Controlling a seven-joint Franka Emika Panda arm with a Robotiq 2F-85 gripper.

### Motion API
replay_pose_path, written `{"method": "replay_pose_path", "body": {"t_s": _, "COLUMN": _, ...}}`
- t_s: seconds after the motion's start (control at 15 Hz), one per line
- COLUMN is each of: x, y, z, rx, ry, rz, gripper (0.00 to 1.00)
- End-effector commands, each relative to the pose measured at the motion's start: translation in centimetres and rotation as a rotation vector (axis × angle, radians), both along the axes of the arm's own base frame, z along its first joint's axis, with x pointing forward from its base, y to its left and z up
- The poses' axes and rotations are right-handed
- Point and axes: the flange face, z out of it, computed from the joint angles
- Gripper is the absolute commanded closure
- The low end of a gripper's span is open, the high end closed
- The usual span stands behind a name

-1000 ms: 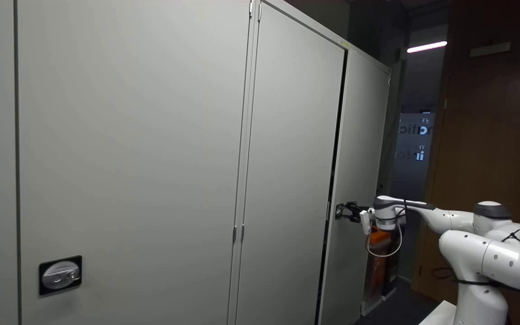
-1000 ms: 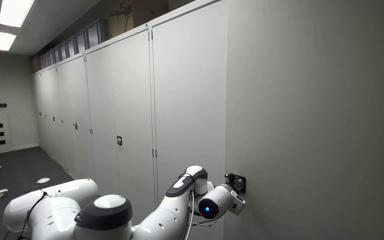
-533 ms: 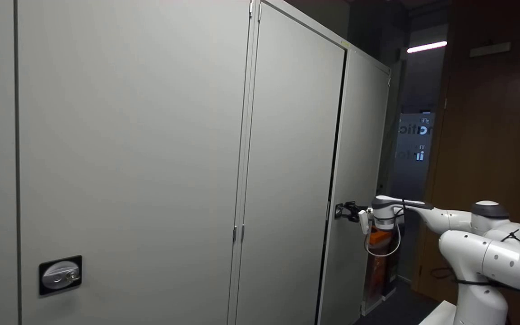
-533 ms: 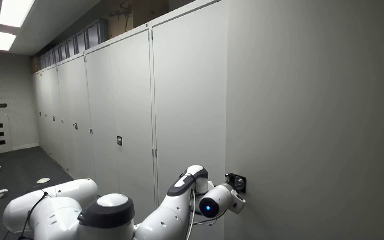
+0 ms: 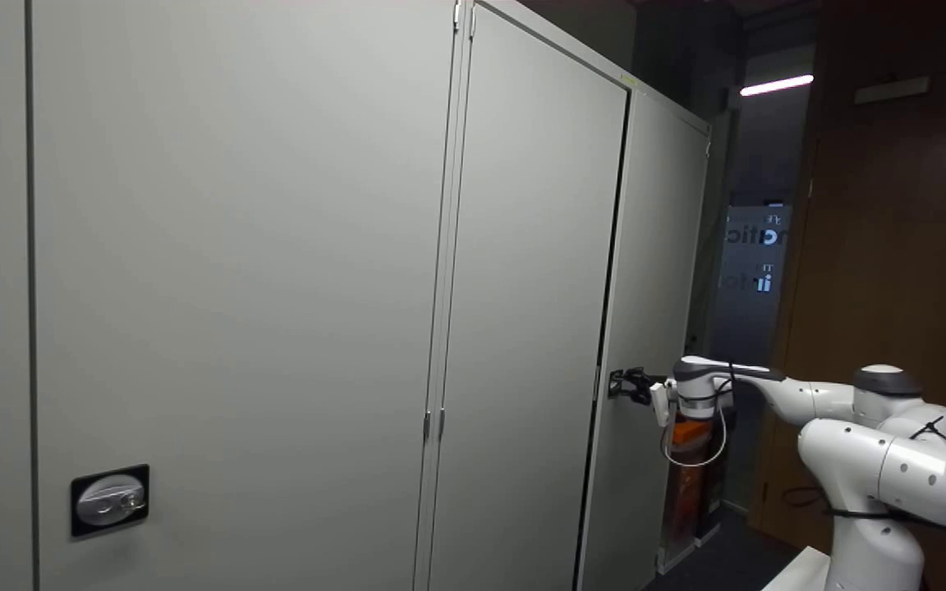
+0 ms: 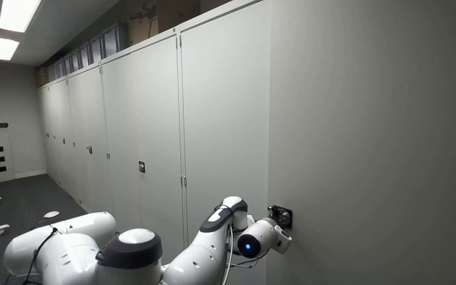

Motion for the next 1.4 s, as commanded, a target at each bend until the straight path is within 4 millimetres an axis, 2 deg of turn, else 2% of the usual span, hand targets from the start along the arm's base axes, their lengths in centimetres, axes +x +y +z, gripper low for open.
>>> {"method": "replay_pose_path", "body": {"t_s": 0.0, "x": 0.82, "y": 0.16, "z": 0.32, "rx": 0.004, "ry": -0.006, "rz": -0.017, "gripper": 0.44}}
{"method": "replay_pose_path", "body": {"t_s": 0.2, "x": 0.93, "y": 0.35, "z": 0.35, "rx": 0.003, "ry": -0.006, "rz": -0.012, "gripper": 0.47}}
{"method": "replay_pose_path", "body": {"t_s": 0.27, "x": 0.99, "y": 0.39, "z": 0.47, "rx": 0.0, "ry": -0.009, "rz": -0.009, "gripper": 0.66}}
{"method": "replay_pose_path", "body": {"t_s": 0.33, "x": 1.03, "y": 0.4, "z": 0.54, "rx": 0.0, "ry": -0.01, "rz": -0.008, "gripper": 0.72}}
{"method": "replay_pose_path", "body": {"t_s": 0.4, "x": 1.1, "y": 0.39, "z": 0.61, "rx": -0.002, "ry": -0.011, "rz": -0.009, "gripper": 0.74}}
{"method": "replay_pose_path", "body": {"t_s": 0.53, "x": 1.22, "y": 0.43, "z": 0.9, "rx": -0.005, "ry": -0.016, "rz": -0.008, "gripper": 0.9}}
{"method": "replay_pose_path", "body": {"t_s": 0.6, "x": 1.24, "y": 0.44, "z": 0.83, "rx": -0.006, "ry": -0.015, "rz": -0.008, "gripper": 0.92}}
{"method": "replay_pose_path", "body": {"t_s": 1.33, "x": 1.0, "y": -0.33, "z": 1.03, "rx": -0.024, "ry": -0.022, "rz": -0.015, "gripper": 0.92}}
